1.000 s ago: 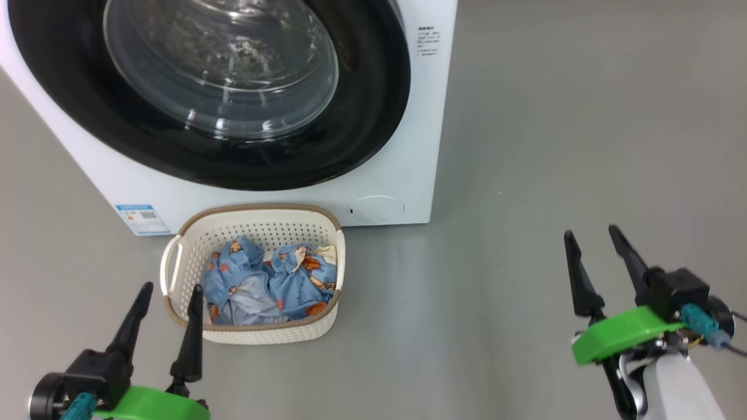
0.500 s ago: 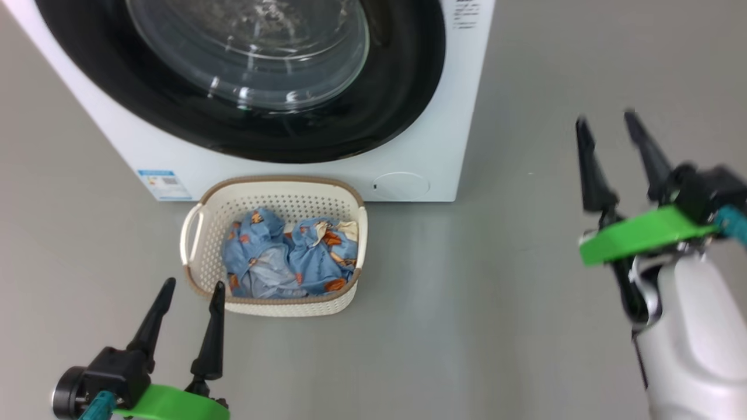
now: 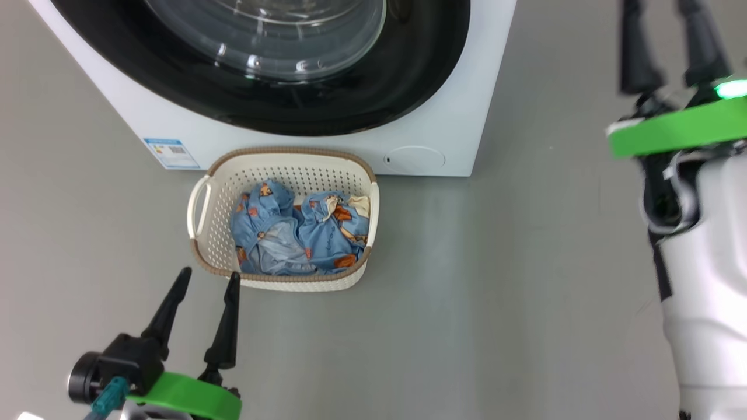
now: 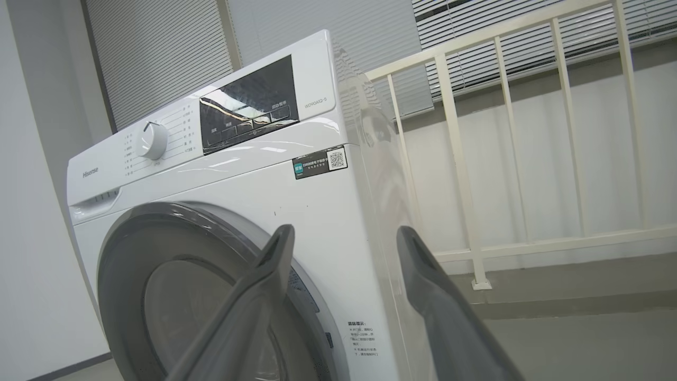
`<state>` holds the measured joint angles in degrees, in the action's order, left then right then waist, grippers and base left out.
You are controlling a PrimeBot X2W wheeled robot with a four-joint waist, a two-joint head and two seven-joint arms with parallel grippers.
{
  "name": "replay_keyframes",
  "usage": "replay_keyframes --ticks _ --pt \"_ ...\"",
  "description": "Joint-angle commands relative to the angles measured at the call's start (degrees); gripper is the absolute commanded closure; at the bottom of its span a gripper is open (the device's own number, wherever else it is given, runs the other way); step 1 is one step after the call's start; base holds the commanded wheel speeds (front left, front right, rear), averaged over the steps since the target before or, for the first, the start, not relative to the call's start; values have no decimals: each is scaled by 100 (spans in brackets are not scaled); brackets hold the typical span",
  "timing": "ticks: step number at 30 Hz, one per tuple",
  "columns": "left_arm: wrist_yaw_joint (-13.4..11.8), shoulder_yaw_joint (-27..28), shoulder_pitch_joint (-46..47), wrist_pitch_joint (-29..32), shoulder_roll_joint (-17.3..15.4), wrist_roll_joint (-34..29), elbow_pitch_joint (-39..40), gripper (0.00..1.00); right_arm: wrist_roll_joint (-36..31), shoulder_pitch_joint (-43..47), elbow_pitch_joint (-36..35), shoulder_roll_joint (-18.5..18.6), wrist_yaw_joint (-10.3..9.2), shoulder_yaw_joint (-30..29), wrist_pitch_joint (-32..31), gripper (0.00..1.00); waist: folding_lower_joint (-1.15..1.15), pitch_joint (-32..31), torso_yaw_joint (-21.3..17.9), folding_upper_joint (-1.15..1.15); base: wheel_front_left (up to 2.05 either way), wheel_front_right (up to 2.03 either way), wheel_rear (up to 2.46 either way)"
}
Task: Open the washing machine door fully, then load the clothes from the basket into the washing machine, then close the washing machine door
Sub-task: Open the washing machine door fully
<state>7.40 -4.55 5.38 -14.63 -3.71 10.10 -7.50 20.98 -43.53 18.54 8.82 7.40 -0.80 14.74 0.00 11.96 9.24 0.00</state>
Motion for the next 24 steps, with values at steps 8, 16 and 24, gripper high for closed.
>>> replay_keyframes --ticks 8,16,24 --pt "9 10 400 -37 -139 83 75 0 1579 -559 393 -315 9 -680 26 0 0 283 106 0 0 0 0" --pt "9 -50 532 -37 -172 120 42 0 3056 -683 954 -502 9 -1110 -157 100 0 421 133 0 0 0 0" --pt "9 -148 649 -37 -171 148 11 0 4139 -913 1325 -569 9 -1414 -526 100 0 512 161 0 0 0 0"
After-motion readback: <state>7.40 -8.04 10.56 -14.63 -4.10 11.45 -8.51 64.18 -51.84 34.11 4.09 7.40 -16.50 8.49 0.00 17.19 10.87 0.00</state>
